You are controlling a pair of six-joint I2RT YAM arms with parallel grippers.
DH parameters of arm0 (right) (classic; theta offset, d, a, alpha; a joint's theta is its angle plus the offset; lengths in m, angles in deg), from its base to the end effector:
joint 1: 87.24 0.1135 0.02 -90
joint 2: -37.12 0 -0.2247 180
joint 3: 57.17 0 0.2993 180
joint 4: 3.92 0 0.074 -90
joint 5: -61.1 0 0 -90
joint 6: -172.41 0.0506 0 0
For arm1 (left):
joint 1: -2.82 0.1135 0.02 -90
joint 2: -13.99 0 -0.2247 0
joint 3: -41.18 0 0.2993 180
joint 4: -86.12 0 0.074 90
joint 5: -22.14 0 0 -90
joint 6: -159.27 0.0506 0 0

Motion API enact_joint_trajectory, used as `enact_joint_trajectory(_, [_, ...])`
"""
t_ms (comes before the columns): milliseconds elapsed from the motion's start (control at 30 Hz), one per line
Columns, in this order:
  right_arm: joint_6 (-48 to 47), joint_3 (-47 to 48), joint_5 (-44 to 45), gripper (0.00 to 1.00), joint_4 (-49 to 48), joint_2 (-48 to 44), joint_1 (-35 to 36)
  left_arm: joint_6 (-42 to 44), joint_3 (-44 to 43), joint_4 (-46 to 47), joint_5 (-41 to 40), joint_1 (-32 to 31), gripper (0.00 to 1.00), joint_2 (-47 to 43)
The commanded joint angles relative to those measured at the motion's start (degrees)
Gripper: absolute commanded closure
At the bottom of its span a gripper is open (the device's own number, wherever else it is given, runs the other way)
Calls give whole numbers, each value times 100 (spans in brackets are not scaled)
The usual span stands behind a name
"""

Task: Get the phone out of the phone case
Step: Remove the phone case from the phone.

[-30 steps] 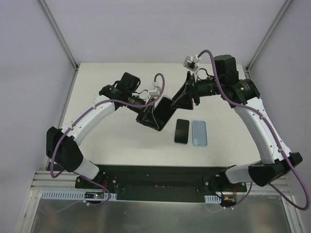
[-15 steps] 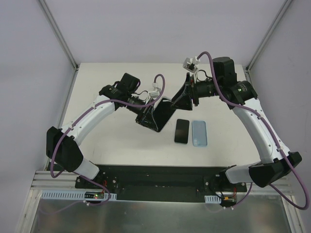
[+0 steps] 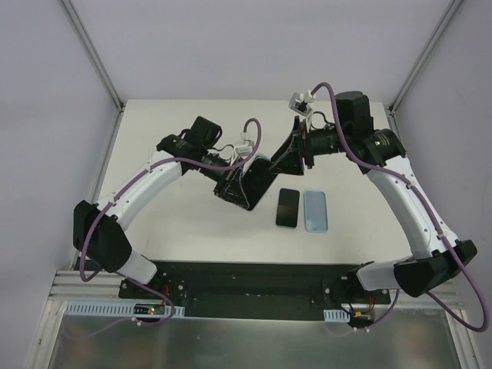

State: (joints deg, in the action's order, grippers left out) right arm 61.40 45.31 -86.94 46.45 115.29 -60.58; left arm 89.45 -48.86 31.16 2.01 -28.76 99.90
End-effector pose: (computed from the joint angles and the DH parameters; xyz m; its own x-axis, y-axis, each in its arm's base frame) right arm 0.2821 0.1897 0.4124 -0.0371 -0.2310 -0.9722 -0.9983 0.0517 0.0259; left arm 0.2820 -0.2291 0.2883 -0.3835 0.3751 -0.8440 0.8712 -0.1564 -0.4653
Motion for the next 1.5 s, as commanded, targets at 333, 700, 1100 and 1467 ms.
enact_joint_trajectory(333, [27, -258, 179, 46, -145, 128, -2, 715, -370, 42, 976, -244, 100, -373])
enact_joint_trajectory(700, [19, -478, 328, 47, -163, 172, 6, 899, -563, -116, 1011, -279, 100, -320])
enact_joint_trajectory(1100, [150, -522, 601, 49, -163, 374, 6, 1224, -783, -450, 941, -358, 100, -268])
enact_joint_trajectory(1467, [203, -522, 601, 50, -163, 497, -46, 1532, -809, -732, 766, -437, 100, -268])
